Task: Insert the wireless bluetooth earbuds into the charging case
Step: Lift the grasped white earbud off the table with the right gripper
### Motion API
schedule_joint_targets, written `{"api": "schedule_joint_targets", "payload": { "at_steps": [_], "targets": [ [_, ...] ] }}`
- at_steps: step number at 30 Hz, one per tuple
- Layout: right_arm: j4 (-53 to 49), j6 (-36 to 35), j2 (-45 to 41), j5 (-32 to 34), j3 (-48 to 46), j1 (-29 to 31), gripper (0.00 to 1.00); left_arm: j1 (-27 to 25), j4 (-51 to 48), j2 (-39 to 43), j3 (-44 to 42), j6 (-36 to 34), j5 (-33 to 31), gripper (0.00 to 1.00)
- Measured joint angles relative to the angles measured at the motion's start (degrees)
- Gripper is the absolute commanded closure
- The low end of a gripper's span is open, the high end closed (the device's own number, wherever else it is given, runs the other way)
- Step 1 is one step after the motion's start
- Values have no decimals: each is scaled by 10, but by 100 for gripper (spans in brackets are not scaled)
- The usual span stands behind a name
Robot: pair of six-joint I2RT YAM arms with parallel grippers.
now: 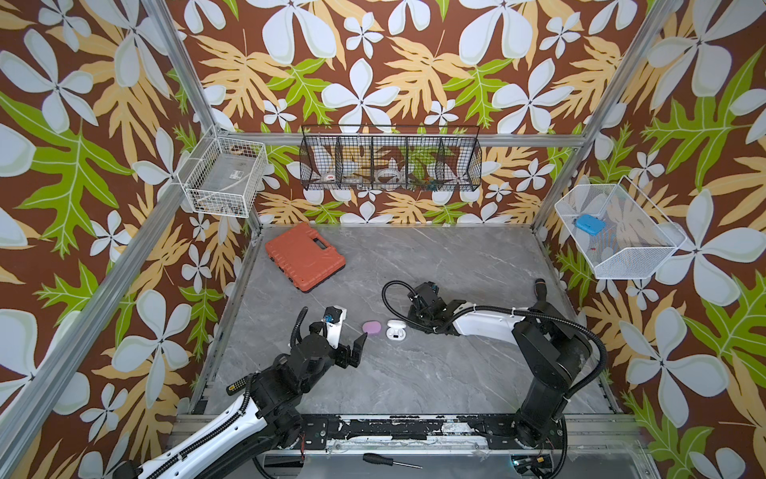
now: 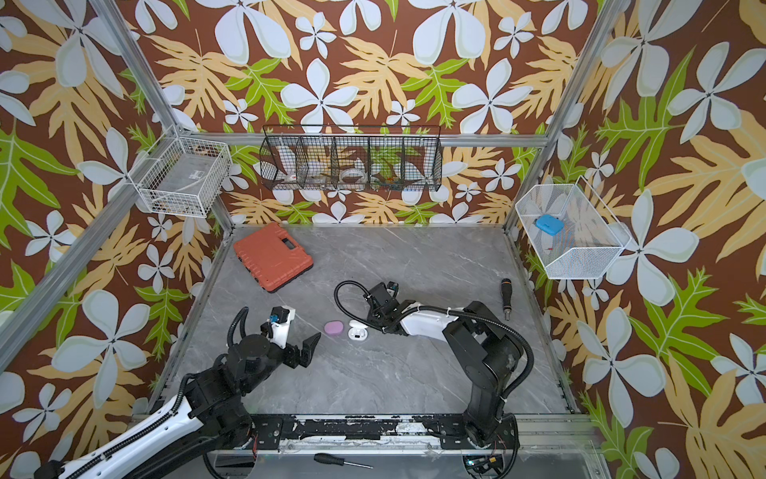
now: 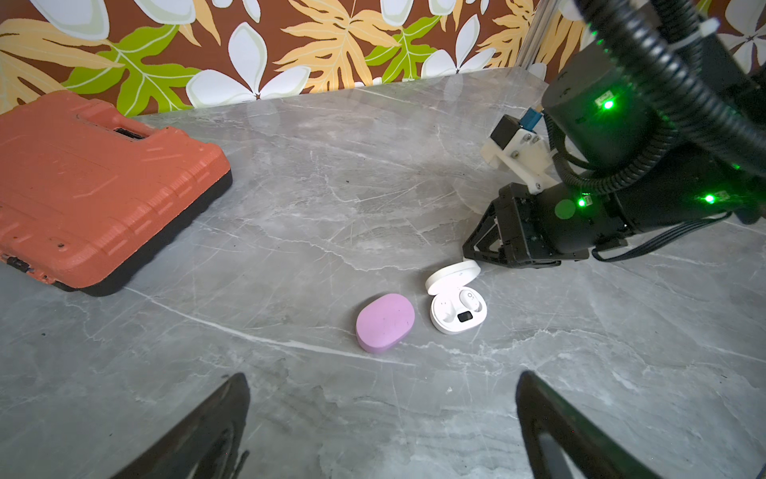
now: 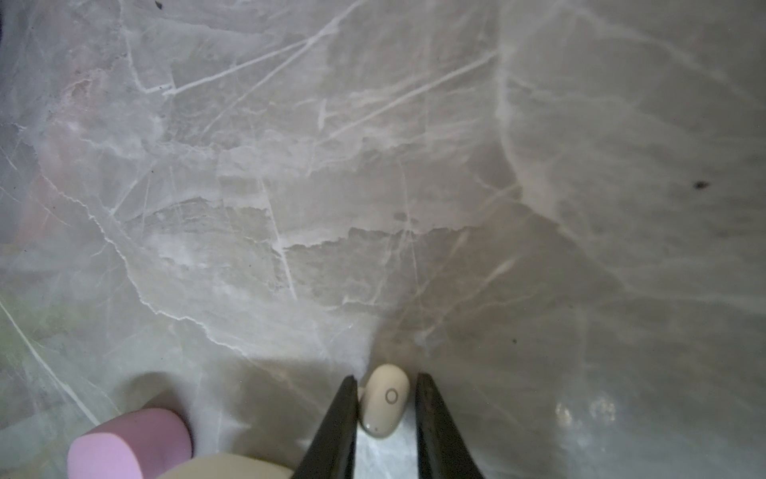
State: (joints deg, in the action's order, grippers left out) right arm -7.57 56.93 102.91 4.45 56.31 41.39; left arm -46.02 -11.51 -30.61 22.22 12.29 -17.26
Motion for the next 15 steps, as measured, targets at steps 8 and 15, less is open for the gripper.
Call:
{"api": "schedule_joint_targets", "payload": {
  "at_steps": [8, 15],
  "targets": [
    [3, -2, 2, 0, 0, 0, 74, 0, 0, -2, 0, 0, 0, 0],
    [5, -4, 4, 1, 2, -1, 77, 0, 0, -3, 0, 0, 0, 0]
  ]
}}
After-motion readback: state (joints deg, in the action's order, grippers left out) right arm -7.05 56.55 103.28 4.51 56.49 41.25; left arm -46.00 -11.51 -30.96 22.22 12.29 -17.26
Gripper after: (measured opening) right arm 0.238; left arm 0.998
